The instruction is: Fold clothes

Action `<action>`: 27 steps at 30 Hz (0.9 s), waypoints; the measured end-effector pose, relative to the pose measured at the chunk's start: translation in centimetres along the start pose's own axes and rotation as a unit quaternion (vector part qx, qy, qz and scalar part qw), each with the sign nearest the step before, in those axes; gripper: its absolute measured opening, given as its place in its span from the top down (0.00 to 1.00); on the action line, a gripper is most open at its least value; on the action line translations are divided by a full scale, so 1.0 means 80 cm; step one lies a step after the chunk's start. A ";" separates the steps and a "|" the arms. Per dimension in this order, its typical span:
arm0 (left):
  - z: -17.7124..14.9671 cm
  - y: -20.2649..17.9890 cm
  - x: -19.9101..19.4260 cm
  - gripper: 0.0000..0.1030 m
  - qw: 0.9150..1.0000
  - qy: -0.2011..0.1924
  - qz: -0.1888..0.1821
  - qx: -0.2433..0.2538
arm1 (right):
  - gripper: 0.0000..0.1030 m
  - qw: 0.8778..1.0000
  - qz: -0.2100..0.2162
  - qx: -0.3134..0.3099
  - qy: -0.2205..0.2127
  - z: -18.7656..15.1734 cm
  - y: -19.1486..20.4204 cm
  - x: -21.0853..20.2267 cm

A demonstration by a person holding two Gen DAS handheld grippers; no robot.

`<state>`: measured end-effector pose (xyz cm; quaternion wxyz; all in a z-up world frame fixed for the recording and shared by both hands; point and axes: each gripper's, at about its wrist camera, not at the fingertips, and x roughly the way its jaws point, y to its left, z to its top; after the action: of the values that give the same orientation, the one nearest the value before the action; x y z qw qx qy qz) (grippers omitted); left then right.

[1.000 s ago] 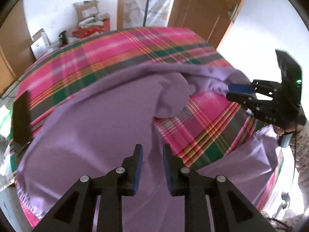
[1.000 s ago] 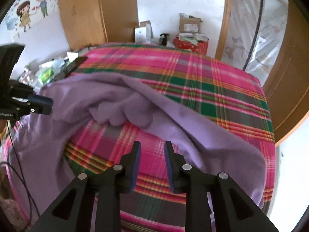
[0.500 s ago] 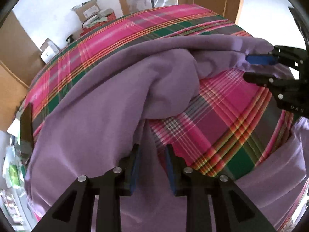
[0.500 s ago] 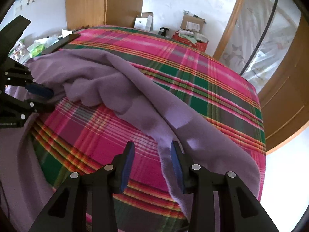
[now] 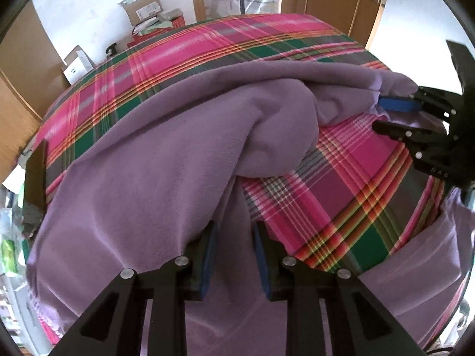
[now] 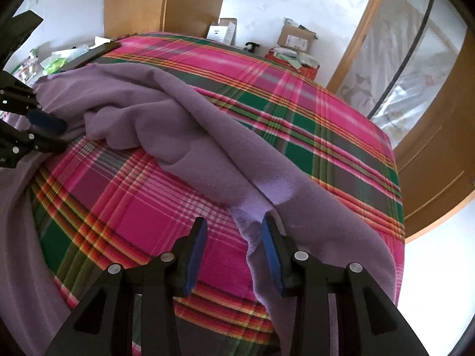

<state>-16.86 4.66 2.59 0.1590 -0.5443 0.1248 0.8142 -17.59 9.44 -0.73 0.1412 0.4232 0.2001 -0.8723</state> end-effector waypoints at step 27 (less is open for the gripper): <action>-0.049 0.032 -0.066 0.98 0.990 -0.065 -0.118 -0.042 | 0.99 0.999 -0.018 0.029 -0.032 0.003 -0.025 -0.031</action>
<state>-12.62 0.18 6.10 0.2381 -0.5073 0.0147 0.8281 -17.08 11.30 1.83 0.1201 0.3952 0.1778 -0.8932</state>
